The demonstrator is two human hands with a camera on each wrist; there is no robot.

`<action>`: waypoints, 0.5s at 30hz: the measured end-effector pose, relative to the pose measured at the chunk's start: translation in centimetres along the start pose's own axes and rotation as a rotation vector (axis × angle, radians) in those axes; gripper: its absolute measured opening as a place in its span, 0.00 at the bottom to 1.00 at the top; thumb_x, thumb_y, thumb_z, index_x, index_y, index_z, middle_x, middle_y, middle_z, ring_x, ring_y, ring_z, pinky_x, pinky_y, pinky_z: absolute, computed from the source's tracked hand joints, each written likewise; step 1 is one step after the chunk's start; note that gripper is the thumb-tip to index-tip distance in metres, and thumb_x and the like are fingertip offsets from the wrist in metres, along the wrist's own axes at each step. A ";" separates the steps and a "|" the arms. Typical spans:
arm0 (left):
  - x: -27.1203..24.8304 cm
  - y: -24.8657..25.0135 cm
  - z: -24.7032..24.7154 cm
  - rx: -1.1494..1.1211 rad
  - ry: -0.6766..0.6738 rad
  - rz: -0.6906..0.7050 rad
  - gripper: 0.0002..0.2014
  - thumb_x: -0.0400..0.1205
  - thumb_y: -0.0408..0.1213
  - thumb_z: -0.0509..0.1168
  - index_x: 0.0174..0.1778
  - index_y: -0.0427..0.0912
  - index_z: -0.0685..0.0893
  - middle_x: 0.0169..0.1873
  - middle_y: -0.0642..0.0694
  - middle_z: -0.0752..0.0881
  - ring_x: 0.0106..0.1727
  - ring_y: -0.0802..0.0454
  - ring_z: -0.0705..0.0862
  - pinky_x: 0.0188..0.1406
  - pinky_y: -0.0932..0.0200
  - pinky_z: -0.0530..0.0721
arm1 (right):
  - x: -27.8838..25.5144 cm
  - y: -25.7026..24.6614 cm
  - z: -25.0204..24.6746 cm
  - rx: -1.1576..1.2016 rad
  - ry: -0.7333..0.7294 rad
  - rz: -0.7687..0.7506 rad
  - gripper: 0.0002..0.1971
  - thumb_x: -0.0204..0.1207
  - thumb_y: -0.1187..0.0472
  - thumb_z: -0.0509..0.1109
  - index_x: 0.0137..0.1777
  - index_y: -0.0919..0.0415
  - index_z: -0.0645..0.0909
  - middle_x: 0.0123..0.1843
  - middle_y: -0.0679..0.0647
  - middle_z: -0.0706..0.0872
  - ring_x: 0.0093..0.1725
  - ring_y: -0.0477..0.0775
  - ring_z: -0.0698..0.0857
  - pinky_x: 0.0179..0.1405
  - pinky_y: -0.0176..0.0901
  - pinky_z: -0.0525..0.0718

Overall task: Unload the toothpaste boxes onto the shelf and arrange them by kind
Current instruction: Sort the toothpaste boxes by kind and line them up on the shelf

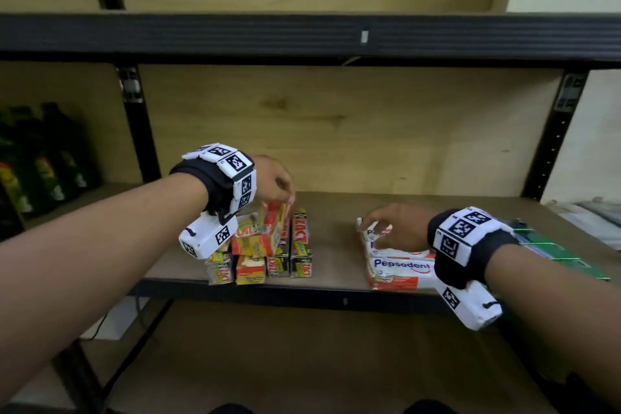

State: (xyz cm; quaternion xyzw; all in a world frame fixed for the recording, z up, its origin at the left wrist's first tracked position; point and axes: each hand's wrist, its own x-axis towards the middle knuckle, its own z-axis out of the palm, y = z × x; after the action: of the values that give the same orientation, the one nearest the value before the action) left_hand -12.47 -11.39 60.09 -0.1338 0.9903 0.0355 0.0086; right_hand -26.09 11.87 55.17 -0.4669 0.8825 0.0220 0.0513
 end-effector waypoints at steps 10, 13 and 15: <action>-4.1 -4.1 2.5 -0.055 0.012 -0.164 0.30 0.78 0.65 0.63 0.76 0.59 0.72 0.75 0.52 0.74 0.72 0.48 0.75 0.68 0.57 0.71 | 5.1 -9.1 1.0 0.217 0.049 -0.034 0.18 0.82 0.51 0.65 0.70 0.47 0.77 0.68 0.49 0.82 0.52 0.53 0.87 0.49 0.47 0.89; -4.3 -4.7 2.6 -0.244 -0.016 -0.278 0.29 0.79 0.56 0.68 0.76 0.57 0.73 0.76 0.49 0.73 0.64 0.46 0.81 0.62 0.56 0.80 | 6.2 -11.6 1.0 0.423 0.039 -0.019 0.19 0.84 0.48 0.63 0.73 0.52 0.75 0.59 0.51 0.84 0.43 0.51 0.85 0.43 0.47 0.88; -4.2 -5.2 2.7 -0.464 -0.039 -0.355 0.28 0.79 0.46 0.72 0.76 0.55 0.73 0.68 0.45 0.77 0.48 0.47 0.87 0.48 0.54 0.89 | 6.7 -13.1 1.0 0.539 0.044 -0.008 0.21 0.85 0.47 0.62 0.74 0.54 0.73 0.55 0.52 0.84 0.42 0.52 0.85 0.41 0.43 0.86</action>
State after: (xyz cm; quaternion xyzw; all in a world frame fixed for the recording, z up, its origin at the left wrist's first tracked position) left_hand -7.00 -15.04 57.16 -0.3025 0.9166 0.2614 0.0028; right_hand -18.92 -0.95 53.58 -0.4404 0.8555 -0.2241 0.1547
